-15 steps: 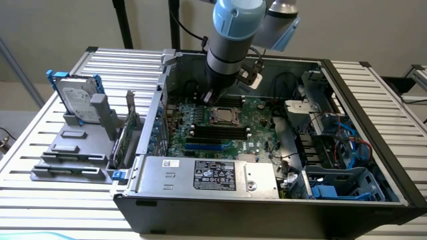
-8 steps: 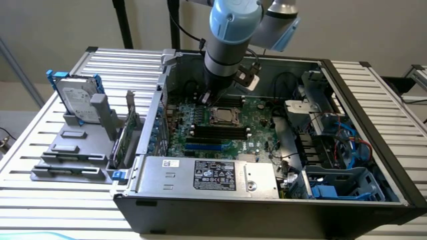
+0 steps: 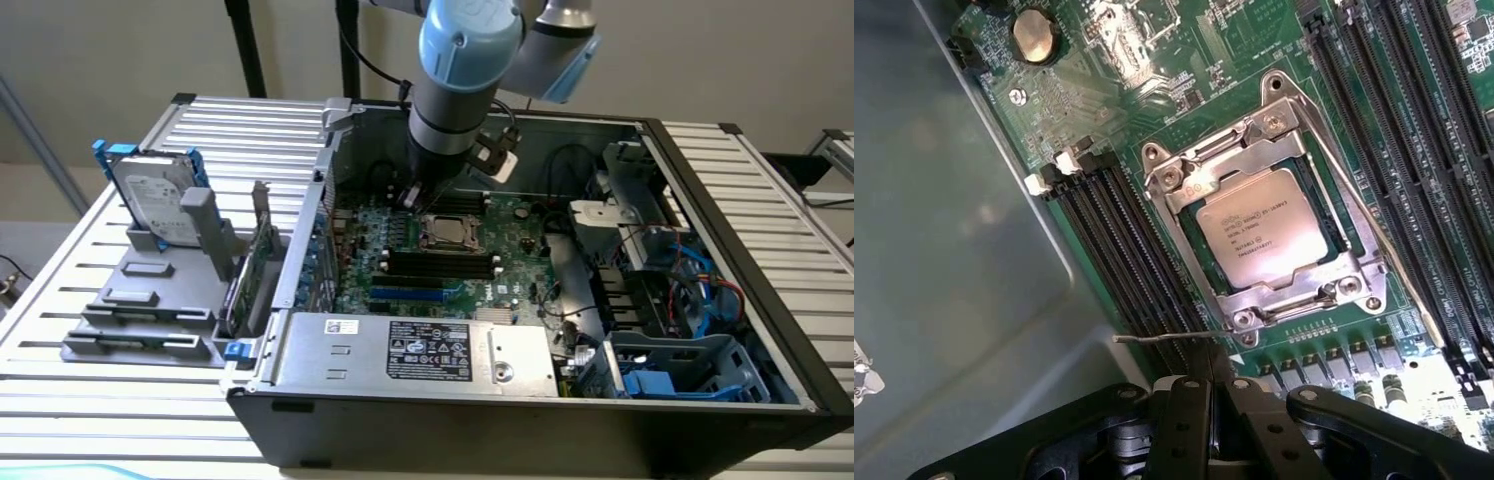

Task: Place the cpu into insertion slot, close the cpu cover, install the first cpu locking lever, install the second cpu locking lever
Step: 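Install the first cpu locking lever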

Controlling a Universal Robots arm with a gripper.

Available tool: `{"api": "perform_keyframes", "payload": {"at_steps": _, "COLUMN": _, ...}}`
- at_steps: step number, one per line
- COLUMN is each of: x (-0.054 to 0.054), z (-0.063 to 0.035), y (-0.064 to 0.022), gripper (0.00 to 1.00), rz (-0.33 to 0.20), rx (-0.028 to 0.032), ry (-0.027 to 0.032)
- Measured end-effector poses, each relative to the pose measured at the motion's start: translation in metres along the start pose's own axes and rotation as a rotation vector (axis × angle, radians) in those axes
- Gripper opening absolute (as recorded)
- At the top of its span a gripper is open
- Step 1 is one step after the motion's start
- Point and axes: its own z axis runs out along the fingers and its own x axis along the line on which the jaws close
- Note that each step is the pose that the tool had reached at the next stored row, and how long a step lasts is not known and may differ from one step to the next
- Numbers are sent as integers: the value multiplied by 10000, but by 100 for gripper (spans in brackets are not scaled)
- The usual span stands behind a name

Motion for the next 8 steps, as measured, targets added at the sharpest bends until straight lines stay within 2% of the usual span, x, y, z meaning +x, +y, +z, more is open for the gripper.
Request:
{"api": "perform_keyframes", "payload": {"at_steps": 5, "x": 27, "z": 25, "y": -2, "gripper": 11, "rz": 38, "rx": -18, "ry": 10}}
{"api": "perform_keyframes", "payload": {"at_steps": 8, "x": 45, "z": 34, "y": 2, "gripper": 11, "rz": 92, "rx": -62, "ry": -23}}
